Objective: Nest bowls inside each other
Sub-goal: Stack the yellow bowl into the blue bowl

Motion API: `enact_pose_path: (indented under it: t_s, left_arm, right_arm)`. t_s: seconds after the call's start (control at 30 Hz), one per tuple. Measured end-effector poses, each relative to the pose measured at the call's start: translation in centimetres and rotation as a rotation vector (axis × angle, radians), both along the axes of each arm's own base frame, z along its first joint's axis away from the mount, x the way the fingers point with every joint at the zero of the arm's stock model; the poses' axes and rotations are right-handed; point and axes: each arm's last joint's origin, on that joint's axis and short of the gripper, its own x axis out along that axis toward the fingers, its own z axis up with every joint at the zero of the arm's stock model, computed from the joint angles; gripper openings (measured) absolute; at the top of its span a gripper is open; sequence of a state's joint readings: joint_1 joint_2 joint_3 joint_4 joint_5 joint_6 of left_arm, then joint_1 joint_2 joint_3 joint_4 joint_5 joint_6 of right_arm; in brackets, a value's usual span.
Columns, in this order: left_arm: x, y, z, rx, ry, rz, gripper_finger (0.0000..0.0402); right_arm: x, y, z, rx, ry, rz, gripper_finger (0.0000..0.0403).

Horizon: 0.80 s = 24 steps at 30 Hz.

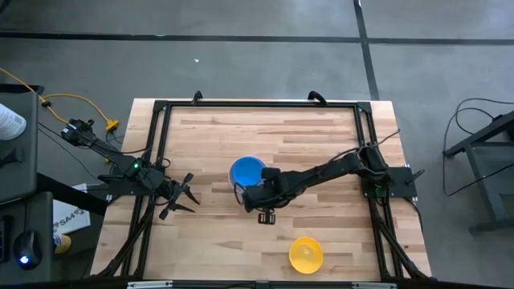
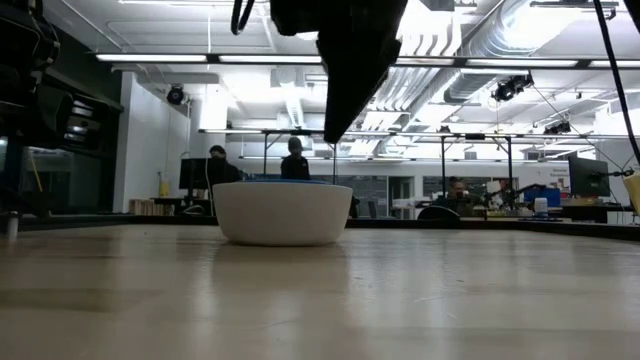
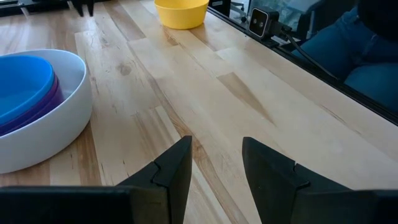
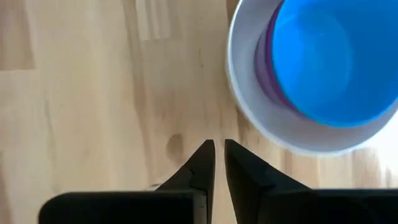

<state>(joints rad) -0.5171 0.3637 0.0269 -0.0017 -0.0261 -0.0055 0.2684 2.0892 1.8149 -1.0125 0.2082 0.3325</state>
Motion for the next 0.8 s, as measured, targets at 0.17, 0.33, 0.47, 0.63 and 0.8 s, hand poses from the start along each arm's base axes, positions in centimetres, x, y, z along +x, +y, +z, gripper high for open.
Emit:
enact_pose_path:
  t_s: [0.17,0.33,0.47,0.63,0.8]
  left_arm:
    - [0.0,0.0,0.0,0.0,0.0,0.0,0.0141]
    - [0.0,0.0,0.0,0.0,0.0,0.0,0.0141]
    - [0.0,0.0,0.0,0.0,0.0,0.0,0.0141]
    - [0.0,0.0,0.0,0.0,0.0,0.0,0.0141]
    - [0.0,0.0,0.0,0.0,0.0,0.0,0.0141]
  right_arm:
    - [-1.0,1.2,1.1,0.034,-0.011,-0.075,0.003]
    - [-2.0,2.6,1.7,0.064,-0.013,-0.143,0.003]
    - [-2.8,3.6,2.1,0.087,-0.011,-0.201,0.003]
    - [-3.8,4.3,1.9,0.086,0.041,-0.292,0.003]
    - [-4.8,5.3,1.9,0.088,0.073,-0.354,0.003]
